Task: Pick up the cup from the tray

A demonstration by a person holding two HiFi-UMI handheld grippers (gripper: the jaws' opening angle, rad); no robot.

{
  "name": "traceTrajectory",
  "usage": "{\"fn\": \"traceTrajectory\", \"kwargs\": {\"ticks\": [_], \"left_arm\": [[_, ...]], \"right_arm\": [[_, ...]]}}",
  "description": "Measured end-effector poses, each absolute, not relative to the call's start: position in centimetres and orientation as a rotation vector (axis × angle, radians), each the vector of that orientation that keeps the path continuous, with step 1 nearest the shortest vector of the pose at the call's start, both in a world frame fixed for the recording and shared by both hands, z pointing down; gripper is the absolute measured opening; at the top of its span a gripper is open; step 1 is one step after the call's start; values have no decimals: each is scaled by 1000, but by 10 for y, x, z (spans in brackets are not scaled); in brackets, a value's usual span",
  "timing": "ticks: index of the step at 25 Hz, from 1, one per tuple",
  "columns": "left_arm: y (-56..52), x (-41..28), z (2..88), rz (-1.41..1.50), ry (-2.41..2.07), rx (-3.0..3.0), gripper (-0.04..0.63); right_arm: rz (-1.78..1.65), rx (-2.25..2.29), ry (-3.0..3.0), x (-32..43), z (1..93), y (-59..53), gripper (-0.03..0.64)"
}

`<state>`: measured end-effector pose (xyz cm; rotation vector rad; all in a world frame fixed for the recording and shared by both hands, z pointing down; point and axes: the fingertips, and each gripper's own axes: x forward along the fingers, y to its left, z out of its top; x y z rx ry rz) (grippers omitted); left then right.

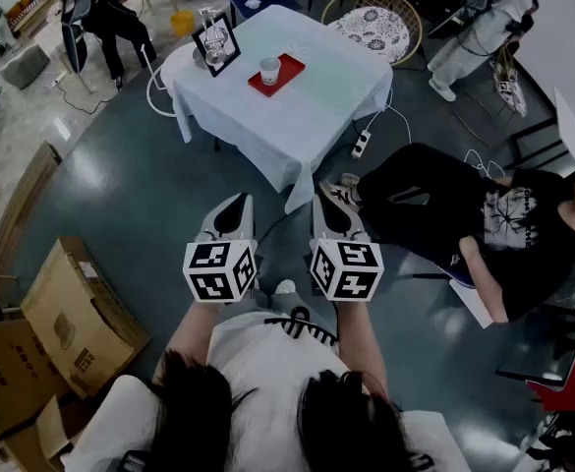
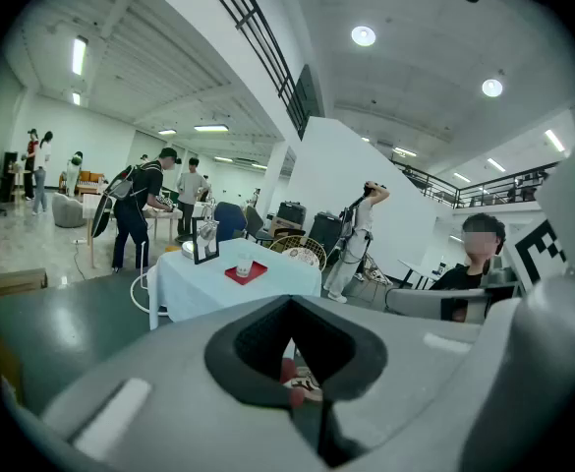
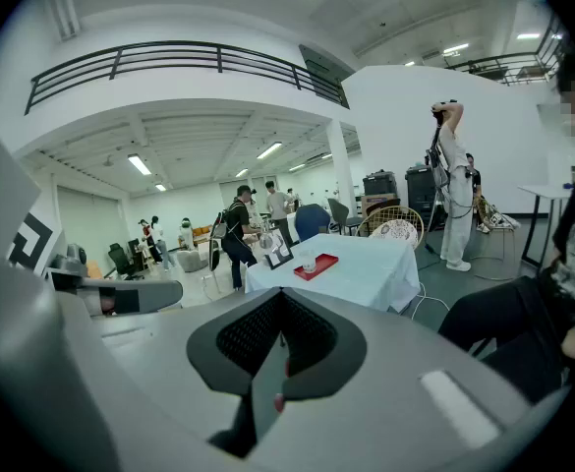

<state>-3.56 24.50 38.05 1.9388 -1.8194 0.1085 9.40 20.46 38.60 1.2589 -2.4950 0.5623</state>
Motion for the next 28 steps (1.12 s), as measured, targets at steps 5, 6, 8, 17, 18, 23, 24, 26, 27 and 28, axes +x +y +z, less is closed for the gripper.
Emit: {"fn": "traceTrajectory", "kwargs": {"ticks": [5,6,8,17,18,23,24,26,27,28], "left_arm": [[237,-30,382,119,-1816,1943,0],[236,-30,382,121,-1816,1943,0],[233,-28,383,121,-1815,1942,0],[227,-22,386,115,-1827,1902,0],[227,-22,387,116,-1836,1895,0],[224,-22,390,106,-1861,1843,0],[223,-23,390,106,-1870,1837,0],[221,-24,389,109,-1888,1833,0],[220,-25,389,112,-1896,1828,0],[220,-26,390,115,-1903,1820,0]], "right_arm": [[562,1248,-2495,96,389,199,23],[564,1248,-2493,96,390,198,23],[563,1248,-2490,98,391,196,23],[610,1209,-2505,113,396,184,25],[612,1183,-2516,114,396,184,32],[634,1116,-2568,119,396,177,75],[628,1124,-2570,121,396,174,92],[612,1145,-2575,123,395,167,112],[602,1143,-2579,122,395,164,112],[588,1129,-2584,121,395,162,116]]}}
